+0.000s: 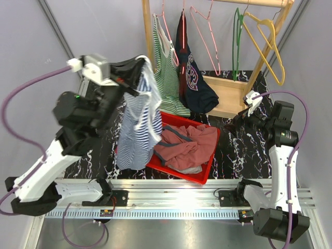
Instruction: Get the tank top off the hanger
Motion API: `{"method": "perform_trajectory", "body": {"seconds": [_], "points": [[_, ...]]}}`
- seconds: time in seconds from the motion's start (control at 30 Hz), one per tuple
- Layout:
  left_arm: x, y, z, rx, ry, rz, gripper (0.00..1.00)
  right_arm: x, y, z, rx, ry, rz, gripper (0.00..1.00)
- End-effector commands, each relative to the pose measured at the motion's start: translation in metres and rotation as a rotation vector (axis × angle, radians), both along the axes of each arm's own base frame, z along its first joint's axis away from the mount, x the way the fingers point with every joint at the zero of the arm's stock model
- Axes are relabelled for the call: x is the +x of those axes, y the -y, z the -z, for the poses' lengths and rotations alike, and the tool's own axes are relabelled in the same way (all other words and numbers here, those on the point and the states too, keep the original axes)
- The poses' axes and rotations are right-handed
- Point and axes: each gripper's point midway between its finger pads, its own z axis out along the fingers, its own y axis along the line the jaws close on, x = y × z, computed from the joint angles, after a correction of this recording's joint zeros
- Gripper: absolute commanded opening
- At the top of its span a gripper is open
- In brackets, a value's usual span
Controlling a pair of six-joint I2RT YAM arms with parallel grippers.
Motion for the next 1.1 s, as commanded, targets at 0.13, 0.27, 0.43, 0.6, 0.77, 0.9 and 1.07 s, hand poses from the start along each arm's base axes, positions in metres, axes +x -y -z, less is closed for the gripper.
{"method": "perform_trajectory", "body": {"seconds": [0.13,0.27,0.43,0.6,0.77,0.9,1.07], "points": [[0.023,0.011,-0.010,-0.018,0.020,-0.014,0.00,-0.001,0.001,-0.009,-0.021,0.049,-0.004,1.00],[0.039,0.010,-0.007,-0.050,0.005,-0.006,0.00,-0.001,0.001,-0.010,-0.021,0.052,-0.006,1.00],[0.043,-0.005,-0.019,-0.121,0.020,0.023,0.00,-0.001,0.001,-0.009,-0.024,0.050,-0.008,1.00],[0.068,-0.006,0.028,-0.068,-0.075,-0.032,0.00,-0.002,0.002,-0.008,-0.031,0.050,-0.002,1.00],[0.089,0.002,0.131,-0.064,-0.291,0.018,0.00,-0.001,0.002,-0.007,-0.028,0.047,-0.004,1.00],[0.079,0.011,0.212,-0.043,-0.461,0.098,0.00,0.000,0.003,-0.005,-0.029,0.040,-0.002,1.00],[0.053,0.002,0.297,-0.020,-0.641,0.122,0.00,0.002,0.003,-0.002,-0.025,0.030,-0.001,1.00]]}}
